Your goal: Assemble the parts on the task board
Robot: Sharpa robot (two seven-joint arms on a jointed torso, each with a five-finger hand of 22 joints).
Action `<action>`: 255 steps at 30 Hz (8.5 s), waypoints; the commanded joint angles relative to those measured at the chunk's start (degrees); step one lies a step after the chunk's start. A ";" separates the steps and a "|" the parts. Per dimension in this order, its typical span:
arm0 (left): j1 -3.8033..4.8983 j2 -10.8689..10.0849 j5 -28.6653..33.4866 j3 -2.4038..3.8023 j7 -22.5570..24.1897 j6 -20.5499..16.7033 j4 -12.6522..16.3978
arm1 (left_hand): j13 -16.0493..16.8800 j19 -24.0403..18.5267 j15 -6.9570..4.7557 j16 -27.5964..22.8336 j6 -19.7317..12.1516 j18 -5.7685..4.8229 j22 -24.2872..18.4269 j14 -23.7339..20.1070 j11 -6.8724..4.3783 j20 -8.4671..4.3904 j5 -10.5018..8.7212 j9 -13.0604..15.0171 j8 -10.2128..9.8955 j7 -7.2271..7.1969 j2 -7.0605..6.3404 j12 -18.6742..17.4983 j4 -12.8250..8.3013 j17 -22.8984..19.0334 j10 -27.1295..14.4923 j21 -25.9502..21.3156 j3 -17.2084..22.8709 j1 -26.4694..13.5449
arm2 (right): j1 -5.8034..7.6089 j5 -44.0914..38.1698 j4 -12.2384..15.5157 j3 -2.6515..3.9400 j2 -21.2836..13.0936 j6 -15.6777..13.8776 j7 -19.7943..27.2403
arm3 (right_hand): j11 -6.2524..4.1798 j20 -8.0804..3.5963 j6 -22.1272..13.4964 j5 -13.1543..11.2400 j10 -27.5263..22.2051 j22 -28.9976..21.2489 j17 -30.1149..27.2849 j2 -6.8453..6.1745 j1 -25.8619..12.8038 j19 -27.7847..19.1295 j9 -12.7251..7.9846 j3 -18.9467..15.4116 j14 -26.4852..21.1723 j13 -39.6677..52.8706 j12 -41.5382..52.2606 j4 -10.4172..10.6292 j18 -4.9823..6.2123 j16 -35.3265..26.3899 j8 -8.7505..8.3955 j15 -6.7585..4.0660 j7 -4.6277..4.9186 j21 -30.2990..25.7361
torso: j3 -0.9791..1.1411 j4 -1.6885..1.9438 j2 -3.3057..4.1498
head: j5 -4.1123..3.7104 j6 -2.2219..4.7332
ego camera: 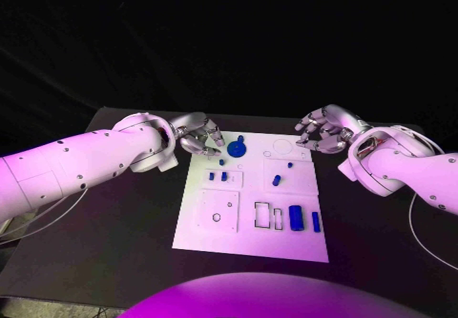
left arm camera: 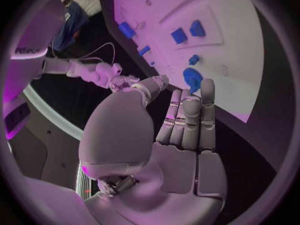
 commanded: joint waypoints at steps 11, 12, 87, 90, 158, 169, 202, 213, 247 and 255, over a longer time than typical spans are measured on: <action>-0.21 -4.44 47.04 0.19 14.12 -9.84 7.70 | 0.34 -2.58 0.21 -7.46 0.88 0.83 -3.27 -8.93 0.37 0.42 0.31 0.04 -0.90 0.79 1.61 3.47 0.52 -11.00 -1.41 -5.19 -0.30 0.90 | -2.04 -24.06 -2.36 -0.01 1.93 12.73 -2.21 | 0.53 -0.14 2.47 -1.35 1.12 3.71 2.71 -2.21 0.38 1.96 -0.84 3.52 2.40 -6.01 -4.45 -0.60 -0.56 1.94 -1.69 0.67 0.37 5.10 | -0.09 0.09 0.06 | -3.11 0.17; -0.26 -4.61 48.04 0.17 14.40 -10.05 7.95 | 0.37 -2.76 0.19 -8.10 1.01 0.83 -3.57 -9.26 0.34 0.41 0.31 0.08 -0.87 0.76 1.67 3.80 0.53 -11.42 -1.34 -5.66 -0.32 0.93 | -2.20 -24.52 -2.46 -0.02 2.09 12.97 -2.36 | 0.61 -0.10 2.49 -1.39 1.04 3.90 2.62 -2.30 0.27 2.05 -0.88 3.48 2.38 -6.28 -4.67 -0.62 -0.62 1.91 -1.79 0.70 0.51 5.37 | -0.09 0.09 0.05 | -3.16 0.19; -0.51 -6.45 53.12 -0.18 14.38 -8.41 9.59 | 0.03 -4.31 0.48 -17.20 0.60 0.69 -7.64 -11.66 0.58 0.57 0.30 0.10 -1.76 1.28 1.71 6.92 0.03 -16.54 -1.40 -12.04 -0.75 1.30 | -6.00 -36.91 -1.89 0.07 5.32 5.46 -7.96 | -2.17 -2.16 12.19 1.72 14.40 13.03 0.29 0.48 -3.87 5.04 2.80 22.87 2.26 -9.94 -7.87 -15.81 -2.16 1.55 0.12 -2.00 -1.82 16.33 | -0.09 0.07 0.08 | -3.91 0.00; -0.51 -6.43 53.12 -0.18 14.31 -8.44 9.55 | 0.02 -4.30 0.51 -17.25 0.54 0.69 -7.68 -11.66 0.61 0.59 0.30 0.08 -1.81 1.32 1.72 6.92 0.06 -16.57 -1.47 -12.10 -0.78 1.26 | -5.78 -36.67 -1.34 0.14 4.98 5.23 -7.86 | -2.17 -2.16 12.21 1.61 14.43 13.07 0.23 0.48 -3.95 5.04 2.83 22.95 2.25 -9.92 -7.89 -15.90 -2.16 1.53 0.11 -2.00 -1.82 16.35 | -0.10 0.07 0.07 | -3.83 0.00; -0.60 -4.89 53.16 -0.19 14.02 -7.89 8.01 | -0.01 -4.19 0.58 -17.38 0.32 0.71 -7.84 -11.60 0.71 0.65 0.32 0.04 -1.97 1.46 1.80 6.96 0.11 -16.65 -1.75 -12.31 -0.89 1.22 | -14.22 -34.49 6.97 0.29 15.41 1.93 -4.20 | -2.11 -2.18 12.15 1.52 14.42 13.00 -0.02 0.66 -4.39 4.74 2.91 23.43 2.23 -9.85 -8.15 -16.32 -2.03 1.47 -0.07 -1.98 -1.73 15.79 | -0.13 0.08 0.13 | 6.77 0.00; -0.60 -4.91 53.15 -0.20 13.93 -7.75 7.93 | 0.00 -4.09 0.61 -17.45 0.33 0.73 -7.94 -11.54 0.74 0.69 0.33 0.04 -1.98 1.49 1.87 7.06 0.09 -16.69 -1.80 -12.43 -0.94 1.27 | -14.70 -34.70 6.22 0.27 15.75 2.09 -4.06 | -2.09 -2.17 12.14 1.52 14.42 13.01 0.02 0.68 -4.47 4.73 2.92 23.47 2.24 -9.84 -8.18 -16.35 -2.02 1.49 -0.09 -1.97 -1.71 15.77 | -0.15 0.07 0.19 | 7.16 0.00; -0.60 -4.98 53.02 -0.20 13.52 -7.37 8.00 | 0.01 -4.02 0.63 -17.50 0.34 0.73 -8.02 -11.51 0.75 0.71 0.32 0.05 -2.00 1.51 1.90 7.15 0.13 -16.73 -1.84 -12.54 -1.02 1.23 | -15.00 -35.45 4.72 0.04 17.02 4.83 -4.38 | -2.07 -2.15 12.12 1.46 14.42 12.99 0.03 0.71 -4.67 4.68 2.95 23.50 2.25 -9.81 -8.25 -16.41 -2.00 1.52 -0.12 -1.94 -1.68 15.65 | -0.20 0.07 0.10 | 7.42 0.00; -0.60 -4.96 53.00 -0.20 13.47 -7.42 7.95 | 0.01 -4.02 0.63 -17.50 0.34 0.73 -8.02 -11.51 0.75 0.71 0.32 0.05 -2.00 1.51 1.90 7.15 0.13 -16.73 -1.84 -12.54 -1.02 1.23 | -15.01 -33.99 4.00 -0.08 17.10 3.93 -3.31 | -0.21 -0.71 8.09 1.17 8.43 11.66 -0.69 -0.65 -9.82 3.07 2.88 19.89 2.06 -11.13 -11.34 -15.04 -1.52 1.42 -2.36 -0.23 -0.07 11.91 | -0.17 0.04 0.08 | 7.32 0.00; -0.62 -5.16 52.96 -0.45 13.29 -6.83 7.41 | 0.01 -3.95 0.64 -17.58 0.33 0.74 -8.13 -11.50 0.76 0.73 0.31 0.05 -2.03 1.51 1.95 7.25 0.13 -16.78 -1.91 -12.68 -1.08 1.26 | -5.95 -25.35 12.00 0.54 -0.40 7.05 -6.65 | 0.87 0.57 3.10 2.07 0.86 9.13 -2.49 -2.15 -10.68 3.00 1.77 8.69 1.53 -15.24 -8.85 -13.32 -0.91 1.07 -7.30 0.74 0.38 7.02 | -0.18 -0.38 -0.09 | 4.40 0.00; -0.66 -5.13 52.95 -0.57 13.24 -6.62 7.31 | 0.01 -3.95 0.64 -17.58 0.33 0.74 -8.13 -11.50 0.76 0.73 0.31 0.05 -2.03 1.51 1.95 7.25 0.13 -16.78 -1.91 -12.68 -1.08 1.26 | -5.30 -26.61 10.27 0.51 -1.16 12.25 -7.07 | 1.02 0.67 0.38 0.17 -1.78 7.51 -4.90 0.88 -5.40 2.38 -0.50 -4.52 0.95 -15.30 -8.58 -9.69 -0.43 0.06 -10.39 0.87 0.09 2.98 | -0.09 -0.26 -0.07 | 3.95 0.00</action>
